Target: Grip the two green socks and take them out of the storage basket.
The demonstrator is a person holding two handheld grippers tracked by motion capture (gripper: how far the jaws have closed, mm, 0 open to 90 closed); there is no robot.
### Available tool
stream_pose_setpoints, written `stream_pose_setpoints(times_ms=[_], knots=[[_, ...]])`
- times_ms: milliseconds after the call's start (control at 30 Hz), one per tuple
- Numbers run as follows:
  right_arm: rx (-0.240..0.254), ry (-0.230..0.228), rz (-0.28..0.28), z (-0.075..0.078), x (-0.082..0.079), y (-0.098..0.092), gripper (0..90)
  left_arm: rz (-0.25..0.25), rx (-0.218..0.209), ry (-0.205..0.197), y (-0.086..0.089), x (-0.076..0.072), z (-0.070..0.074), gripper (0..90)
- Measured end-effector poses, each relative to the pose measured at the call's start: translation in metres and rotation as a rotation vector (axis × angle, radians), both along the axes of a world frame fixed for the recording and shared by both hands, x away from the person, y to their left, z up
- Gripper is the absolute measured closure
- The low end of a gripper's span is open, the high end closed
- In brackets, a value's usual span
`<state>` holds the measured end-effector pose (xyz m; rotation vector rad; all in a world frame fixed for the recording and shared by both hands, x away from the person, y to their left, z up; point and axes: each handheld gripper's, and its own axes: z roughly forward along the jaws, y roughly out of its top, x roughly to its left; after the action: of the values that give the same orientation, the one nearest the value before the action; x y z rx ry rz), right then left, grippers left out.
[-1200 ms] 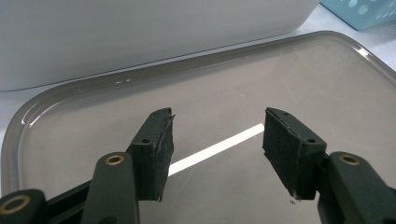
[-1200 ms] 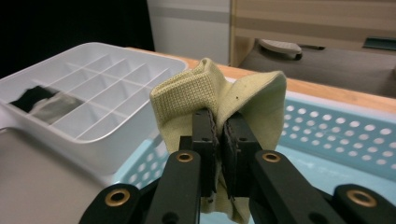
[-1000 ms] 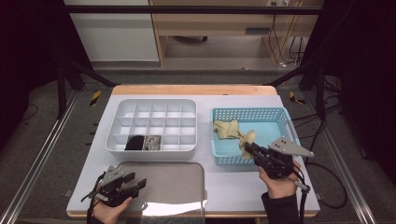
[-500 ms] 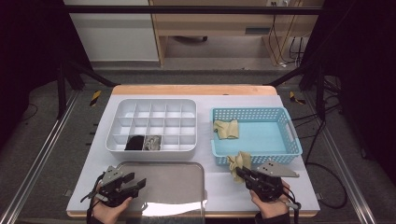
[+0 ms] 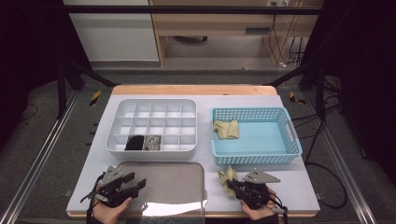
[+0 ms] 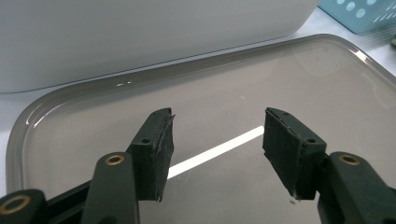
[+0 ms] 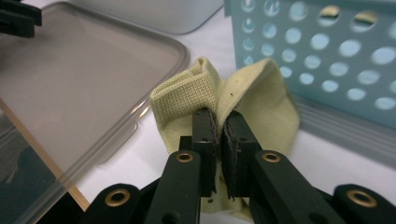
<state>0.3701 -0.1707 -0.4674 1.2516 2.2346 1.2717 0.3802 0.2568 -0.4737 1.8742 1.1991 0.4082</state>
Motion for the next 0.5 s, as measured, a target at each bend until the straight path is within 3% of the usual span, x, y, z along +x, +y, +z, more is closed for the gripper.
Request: stream_pose_setpoints(times_ms=[233, 500], knots=[[-0.006, 0.035, 0.019, -0.016, 0.003, 0.011, 76.1, 0.001, -0.002, -0.001, 0.000, 0.000, 0.000, 41.9], [0.015, -0.053, -0.040, 0.000, 0.000, 0.005, 59.3, 0.003, -0.004, -0.001, 0.000, 0.000, 0.000, 41.6]])
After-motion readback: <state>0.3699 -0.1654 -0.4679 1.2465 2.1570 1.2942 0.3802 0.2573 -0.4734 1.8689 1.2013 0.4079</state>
